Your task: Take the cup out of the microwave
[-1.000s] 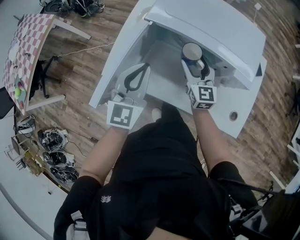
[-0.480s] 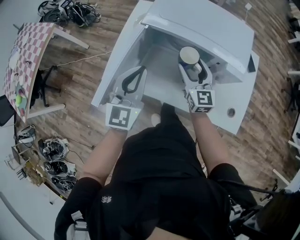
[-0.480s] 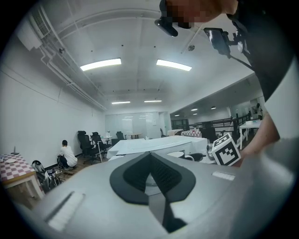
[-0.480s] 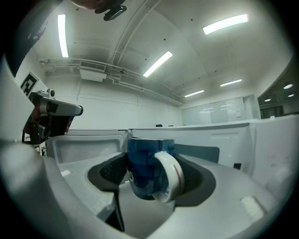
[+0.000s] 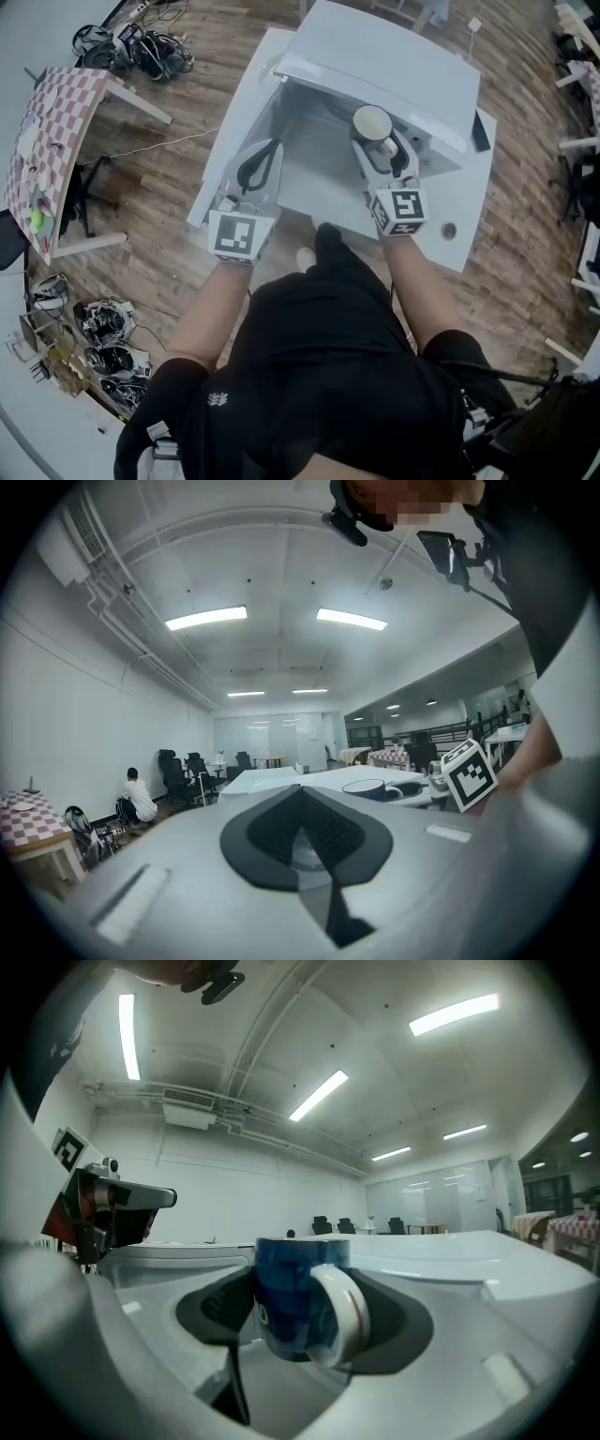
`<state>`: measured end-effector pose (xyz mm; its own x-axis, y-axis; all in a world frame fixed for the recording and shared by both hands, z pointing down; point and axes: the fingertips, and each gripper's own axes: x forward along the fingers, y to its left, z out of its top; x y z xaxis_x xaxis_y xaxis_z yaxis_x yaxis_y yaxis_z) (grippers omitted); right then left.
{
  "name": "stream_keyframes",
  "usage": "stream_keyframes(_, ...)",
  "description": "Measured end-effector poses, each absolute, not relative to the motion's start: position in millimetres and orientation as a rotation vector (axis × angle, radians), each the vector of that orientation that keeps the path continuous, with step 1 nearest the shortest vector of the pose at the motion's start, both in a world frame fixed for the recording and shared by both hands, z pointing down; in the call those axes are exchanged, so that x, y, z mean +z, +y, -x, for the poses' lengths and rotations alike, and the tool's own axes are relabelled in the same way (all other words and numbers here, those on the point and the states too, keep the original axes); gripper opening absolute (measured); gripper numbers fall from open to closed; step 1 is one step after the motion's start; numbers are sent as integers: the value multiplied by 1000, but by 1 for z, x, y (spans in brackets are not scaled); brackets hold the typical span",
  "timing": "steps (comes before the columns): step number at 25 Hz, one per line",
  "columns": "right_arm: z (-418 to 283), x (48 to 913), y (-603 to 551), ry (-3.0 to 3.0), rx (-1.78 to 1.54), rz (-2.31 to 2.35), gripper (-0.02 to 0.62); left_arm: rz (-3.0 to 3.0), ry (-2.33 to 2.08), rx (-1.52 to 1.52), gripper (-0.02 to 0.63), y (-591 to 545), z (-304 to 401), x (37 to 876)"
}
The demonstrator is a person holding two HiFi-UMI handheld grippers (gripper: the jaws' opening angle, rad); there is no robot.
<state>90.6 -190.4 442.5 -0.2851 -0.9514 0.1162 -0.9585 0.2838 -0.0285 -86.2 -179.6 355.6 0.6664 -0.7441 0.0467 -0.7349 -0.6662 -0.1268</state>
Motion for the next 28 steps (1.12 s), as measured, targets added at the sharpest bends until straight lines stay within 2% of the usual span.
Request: stream_keyframes(28, -127, 328, -205, -2530, -35, -1828, 316, 2649, 1238, 14, 6, -209, 69, 263)
